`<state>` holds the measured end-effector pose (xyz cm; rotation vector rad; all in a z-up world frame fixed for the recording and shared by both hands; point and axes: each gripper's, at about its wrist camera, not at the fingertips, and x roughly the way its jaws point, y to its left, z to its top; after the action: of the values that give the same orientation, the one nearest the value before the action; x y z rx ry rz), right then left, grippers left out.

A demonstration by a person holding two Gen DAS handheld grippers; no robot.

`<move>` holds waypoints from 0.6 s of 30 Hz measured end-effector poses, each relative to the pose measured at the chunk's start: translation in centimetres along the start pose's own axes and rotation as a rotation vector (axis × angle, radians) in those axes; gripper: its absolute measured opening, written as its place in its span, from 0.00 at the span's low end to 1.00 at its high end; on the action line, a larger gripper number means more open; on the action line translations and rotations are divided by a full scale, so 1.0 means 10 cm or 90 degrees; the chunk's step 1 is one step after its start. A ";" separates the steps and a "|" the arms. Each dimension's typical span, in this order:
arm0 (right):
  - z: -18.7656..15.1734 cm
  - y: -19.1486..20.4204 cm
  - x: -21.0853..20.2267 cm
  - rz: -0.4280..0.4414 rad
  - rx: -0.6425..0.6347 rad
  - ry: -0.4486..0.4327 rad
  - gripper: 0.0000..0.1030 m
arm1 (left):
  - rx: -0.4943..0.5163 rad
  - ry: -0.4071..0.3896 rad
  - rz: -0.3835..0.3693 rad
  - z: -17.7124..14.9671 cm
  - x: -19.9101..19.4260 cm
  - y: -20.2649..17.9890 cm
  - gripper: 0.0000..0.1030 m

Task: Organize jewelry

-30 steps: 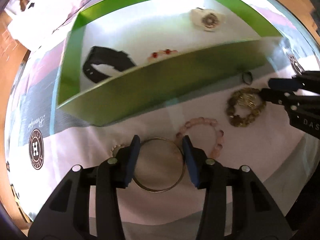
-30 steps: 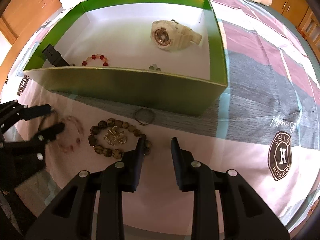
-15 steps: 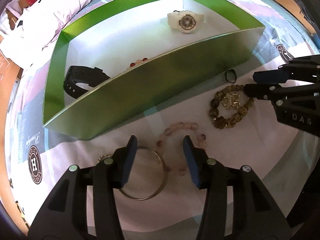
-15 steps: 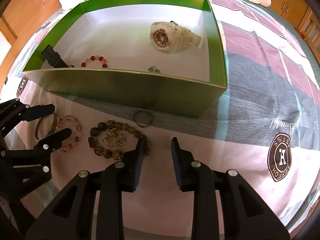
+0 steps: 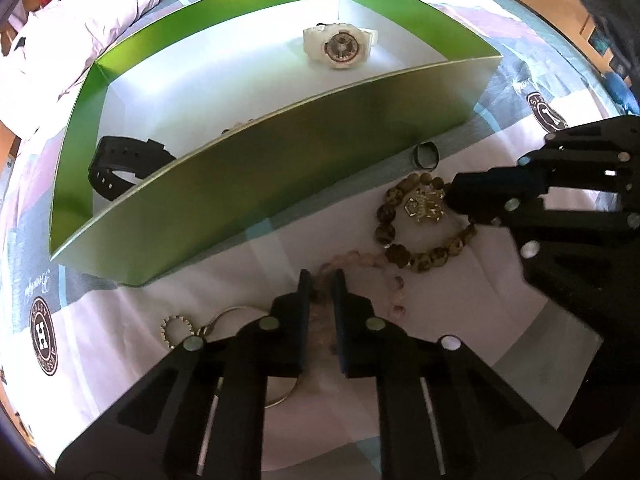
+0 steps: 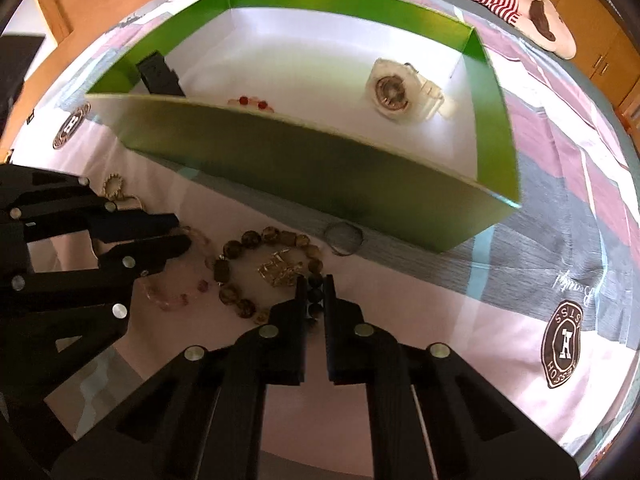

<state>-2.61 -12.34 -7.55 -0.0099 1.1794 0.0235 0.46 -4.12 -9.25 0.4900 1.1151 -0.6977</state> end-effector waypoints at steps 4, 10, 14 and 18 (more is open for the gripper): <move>0.03 -0.14 -0.21 0.038 0.033 -0.041 0.07 | -0.018 -0.024 -0.006 0.08 -0.09 0.11 0.07; 0.09 -0.25 -0.51 0.103 0.062 -0.103 0.07 | -0.037 -0.091 -0.064 0.09 -0.45 0.16 0.07; 0.16 -0.36 -0.59 0.153 0.062 -0.110 0.07 | -0.038 -0.095 -0.097 0.08 -0.50 0.16 0.07; 0.14 -0.28 -0.62 0.223 0.053 -0.093 0.07 | -0.030 -0.082 -0.113 0.10 -0.46 0.12 0.07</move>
<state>-3.63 -15.21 -1.34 0.2683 1.0228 0.2795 0.77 -2.76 -4.54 0.3042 1.0585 -0.8438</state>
